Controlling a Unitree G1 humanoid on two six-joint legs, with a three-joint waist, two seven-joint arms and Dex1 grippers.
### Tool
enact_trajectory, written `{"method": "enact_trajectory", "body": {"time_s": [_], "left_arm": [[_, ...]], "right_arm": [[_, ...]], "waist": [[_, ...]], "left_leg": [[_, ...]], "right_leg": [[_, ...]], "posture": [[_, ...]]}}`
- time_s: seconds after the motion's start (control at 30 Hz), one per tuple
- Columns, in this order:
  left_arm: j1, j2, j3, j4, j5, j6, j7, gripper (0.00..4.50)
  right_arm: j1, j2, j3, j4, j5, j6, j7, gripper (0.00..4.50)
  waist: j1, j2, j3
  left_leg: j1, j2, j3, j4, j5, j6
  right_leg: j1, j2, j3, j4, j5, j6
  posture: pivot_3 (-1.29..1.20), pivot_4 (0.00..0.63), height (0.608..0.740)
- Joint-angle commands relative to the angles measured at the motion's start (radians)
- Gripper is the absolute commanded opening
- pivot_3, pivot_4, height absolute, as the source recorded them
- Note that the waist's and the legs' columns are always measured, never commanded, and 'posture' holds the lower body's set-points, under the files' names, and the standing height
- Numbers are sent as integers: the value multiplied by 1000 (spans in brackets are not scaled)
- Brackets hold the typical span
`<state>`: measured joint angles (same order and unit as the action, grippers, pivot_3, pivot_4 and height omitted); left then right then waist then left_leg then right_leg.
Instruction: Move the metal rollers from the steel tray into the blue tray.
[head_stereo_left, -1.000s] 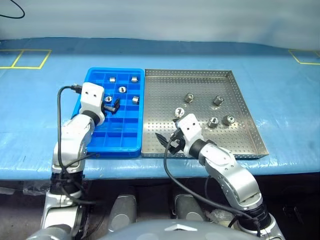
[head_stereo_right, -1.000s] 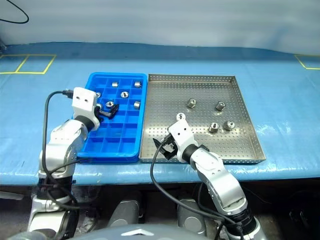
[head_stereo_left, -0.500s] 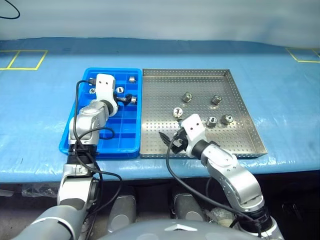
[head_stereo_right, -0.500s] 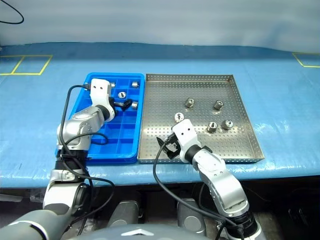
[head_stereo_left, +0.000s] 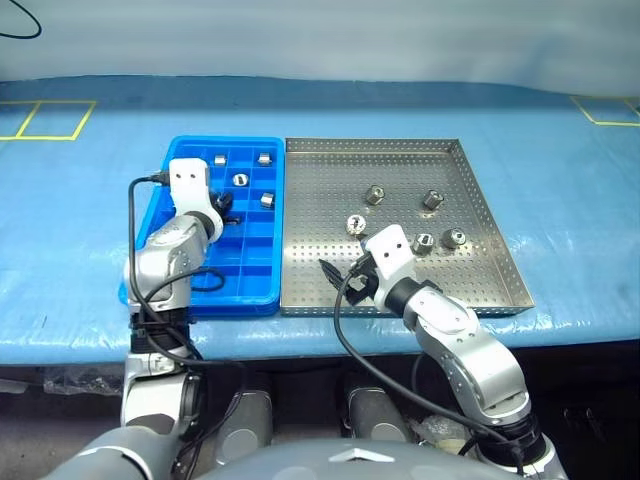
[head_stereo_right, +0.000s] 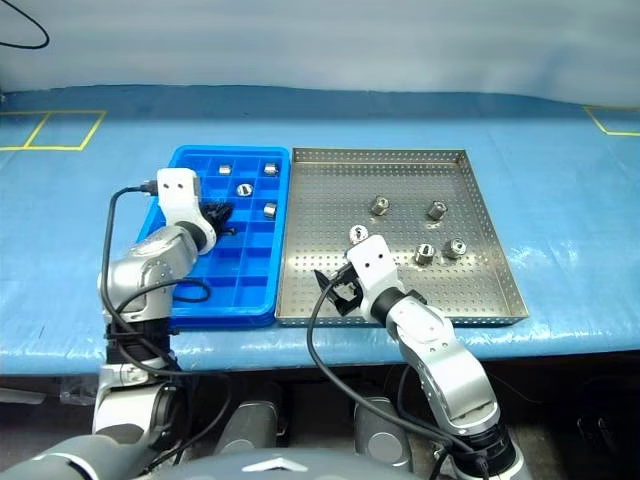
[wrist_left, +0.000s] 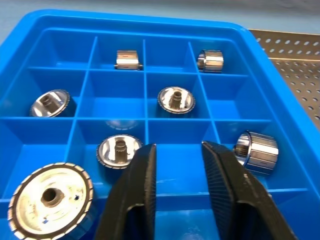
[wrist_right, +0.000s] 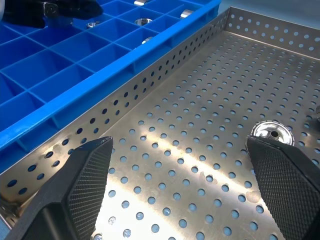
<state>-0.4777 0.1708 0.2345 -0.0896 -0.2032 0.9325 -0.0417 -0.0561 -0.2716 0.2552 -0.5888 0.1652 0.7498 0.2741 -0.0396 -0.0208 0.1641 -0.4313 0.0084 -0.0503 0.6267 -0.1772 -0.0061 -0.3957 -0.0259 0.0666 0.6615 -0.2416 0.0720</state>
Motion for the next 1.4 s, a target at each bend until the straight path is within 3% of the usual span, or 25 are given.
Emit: {"method": "enact_trajectory", "body": {"time_s": [0.03,0.17,0.33,0.7,0.93,1.4], "left_arm": [[-1,-31,33,-56,-14,-25,37,26],[13,-22,-10,-62,6,-65,24,26],[1,66,-132,-55,75,-169,-42,26],[-142,199,-247,197,149,-132,-143,26],[-125,213,-223,188,158,-78,-140,26],[12,193,-112,-35,153,44,-56,26]], "right_arm": [[-13,3,-10,-12,4,-12,6,4500],[-10,5,-8,-7,3,-13,10,4500],[-13,8,-5,-4,3,-12,11,4500],[-11,15,-6,-1,-3,-21,3,4500],[12,18,-18,-13,-4,-24,-13,4500],[0,15,-19,7,2,-25,-4,4500]], "waist": [[4,0,0],[5,0,0],[5,0,0],[2,0,0],[2,0,0],[4,0,0]], "left_leg": [[0,0,0,0,0,0],[0,0,0,0,0,0],[0,0,0,0,0,0],[0,0,0,0,0,0],[-2,0,0,-2,0,0],[-1,0,0,-2,0,0]], "right_leg": [[0,0,0,0,0,0],[0,0,0,0,0,0],[0,0,0,0,0,-1],[0,0,0,0,-3,-1],[-2,0,0,0,-1,0],[-2,-1,0,0,-1,-1]], "posture": [[-16,150,740],[-13,150,740],[-8,150,740],[-17,150,740],[-32,150,740],[4,150,740]]}}
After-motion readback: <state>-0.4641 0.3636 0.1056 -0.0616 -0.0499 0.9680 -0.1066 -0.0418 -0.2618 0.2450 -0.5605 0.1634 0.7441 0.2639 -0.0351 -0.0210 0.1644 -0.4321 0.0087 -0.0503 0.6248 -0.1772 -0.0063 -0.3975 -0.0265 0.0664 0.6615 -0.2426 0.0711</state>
